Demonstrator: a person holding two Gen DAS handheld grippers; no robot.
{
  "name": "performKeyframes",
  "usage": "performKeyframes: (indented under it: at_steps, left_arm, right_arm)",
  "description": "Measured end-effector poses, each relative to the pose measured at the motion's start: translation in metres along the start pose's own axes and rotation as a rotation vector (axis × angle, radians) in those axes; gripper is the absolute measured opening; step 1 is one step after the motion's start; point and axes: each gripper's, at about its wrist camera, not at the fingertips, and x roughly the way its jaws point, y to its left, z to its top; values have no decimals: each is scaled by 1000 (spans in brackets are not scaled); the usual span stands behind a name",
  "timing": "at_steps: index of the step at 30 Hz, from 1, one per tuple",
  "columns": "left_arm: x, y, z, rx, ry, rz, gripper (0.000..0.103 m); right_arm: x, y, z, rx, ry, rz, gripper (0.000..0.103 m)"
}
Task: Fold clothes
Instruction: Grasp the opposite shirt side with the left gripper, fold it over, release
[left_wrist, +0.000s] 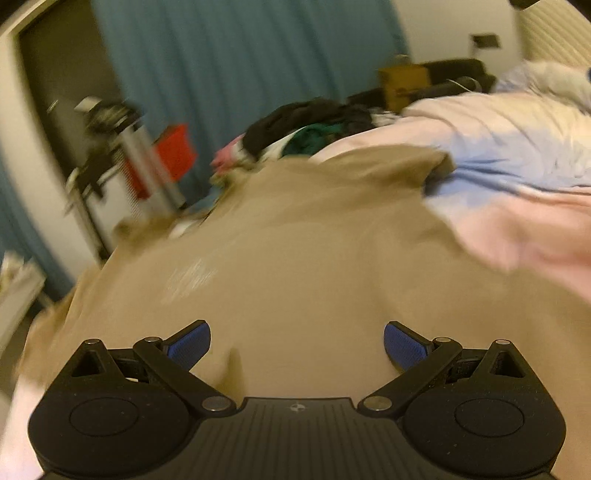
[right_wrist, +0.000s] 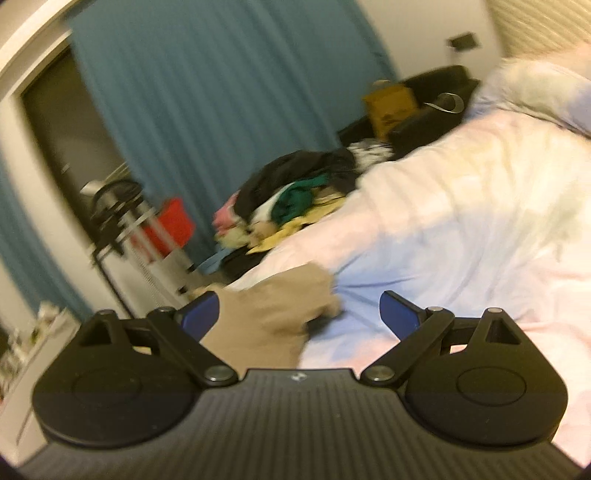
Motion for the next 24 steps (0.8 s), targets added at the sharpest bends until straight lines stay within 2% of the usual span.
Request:
performKeyframes:
  at_steps: [5, 7, 11, 15, 17, 18, 19, 20, 21, 22, 24]
  left_arm:
    - [65, -69, 69, 254, -68, -5, 102]
    - [88, -96, 89, 362, -114, 7, 102]
    - [135, -133, 115, 486, -119, 29, 102]
    - [171, -146, 139, 467, -108, 70, 103]
    - [188, -144, 152, 406, -84, 97, 97]
    - [195, -141, 158, 372, -72, 102, 85]
    - [200, -133, 163, 317, -58, 86, 63]
    - [204, -125, 168, 263, -44, 70, 55]
    - [208, -117, 174, 208, -31, 54, 36]
    - [208, -105, 178, 142, -26, 40, 11]
    - [203, -71, 186, -46, -26, -25, 7]
  right_arm:
    - [18, -40, 4, 109, 6, -67, 95]
    - [28, -55, 5, 171, 25, -73, 95]
    - [43, -72, 5, 237, 33, -89, 95]
    - [60, -84, 1, 259, 53, -108, 95]
    - [67, -88, -2, 270, 62, -117, 95]
    - [69, -89, -4, 271, 65, -125, 95]
    - [72, -90, -6, 275, 71, -130, 95]
    - [74, -91, -7, 278, 77, -129, 95]
    - [76, -91, -9, 282, 84, -127, 95]
    - [78, -89, -10, 276, 90, -121, 95]
    - [79, -84, -12, 254, 99, -110, 95]
